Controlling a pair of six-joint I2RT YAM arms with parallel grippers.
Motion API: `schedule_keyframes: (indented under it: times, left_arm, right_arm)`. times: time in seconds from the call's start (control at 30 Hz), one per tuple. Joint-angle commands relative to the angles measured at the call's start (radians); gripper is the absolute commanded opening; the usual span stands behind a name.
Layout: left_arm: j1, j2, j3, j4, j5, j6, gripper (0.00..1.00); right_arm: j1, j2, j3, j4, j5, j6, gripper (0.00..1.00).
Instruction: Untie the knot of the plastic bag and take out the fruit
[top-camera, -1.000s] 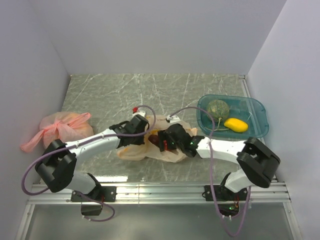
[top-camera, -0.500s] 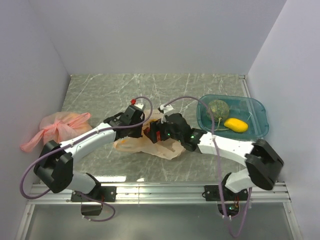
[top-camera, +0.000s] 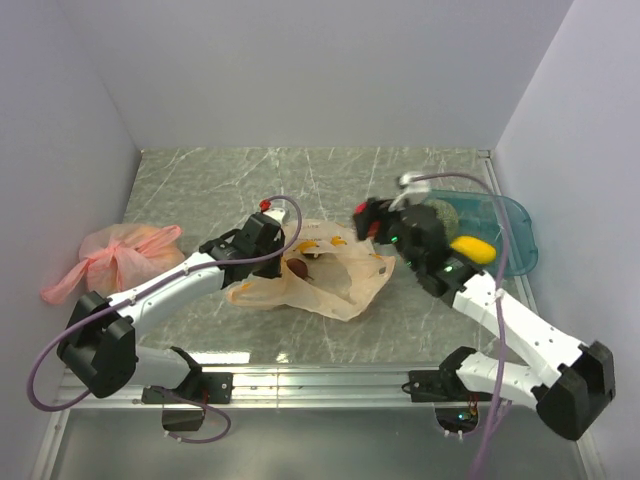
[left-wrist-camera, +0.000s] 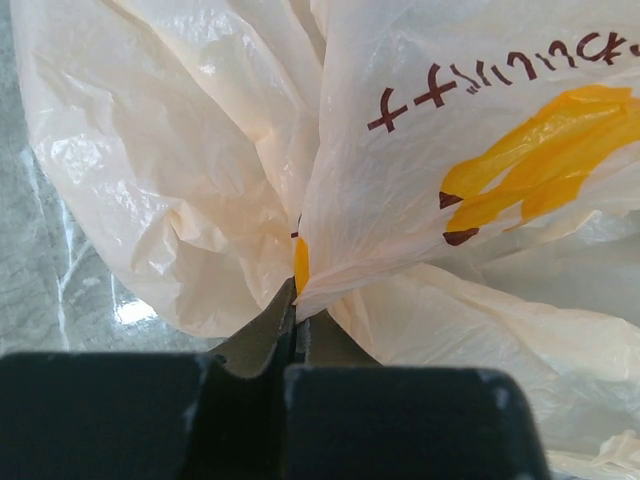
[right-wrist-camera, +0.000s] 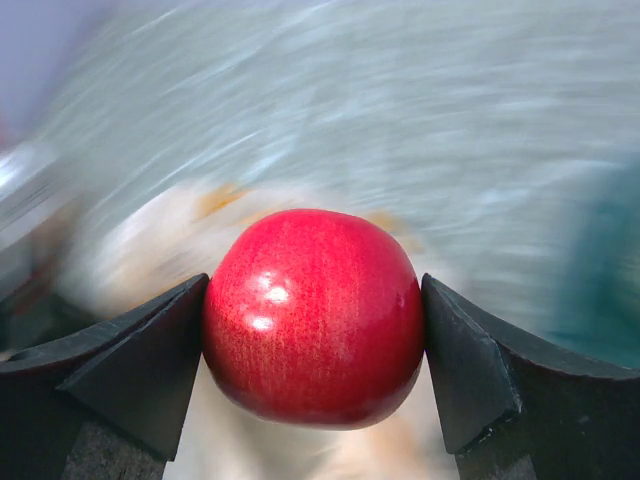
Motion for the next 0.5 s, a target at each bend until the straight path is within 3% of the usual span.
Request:
schedule_keyframes:
  times: [0.0, 0.23, 0.4, 0.47]
  left_arm:
    - [0.001, -0.026, -0.006, 0.025, 0.005, 0.028, 0.01]
    - [0.001, -0.06, -0.017, 0.026, -0.027, 0.042, 0.01]
    - [-0.001, -0.063, -0.015, 0.017, -0.038, 0.045, 0.01]
    - [0.001, -0.069, -0.018, 0.015, -0.039, 0.04, 0.0]
  right_arm:
    - [-0.212, -0.055, 0.043, -0.102, 0.171, 0.049, 0.0]
    - [-0.66, -0.014, 0.005, -0.131, 0.26, 0.275, 0.0]
    - [-0.837, 0.123, -0.001, -0.027, 0.196, 0.325, 0.04]
    - [-0.888, 0.194, 0.007, 0.015, 0.16, 0.327, 0.17]
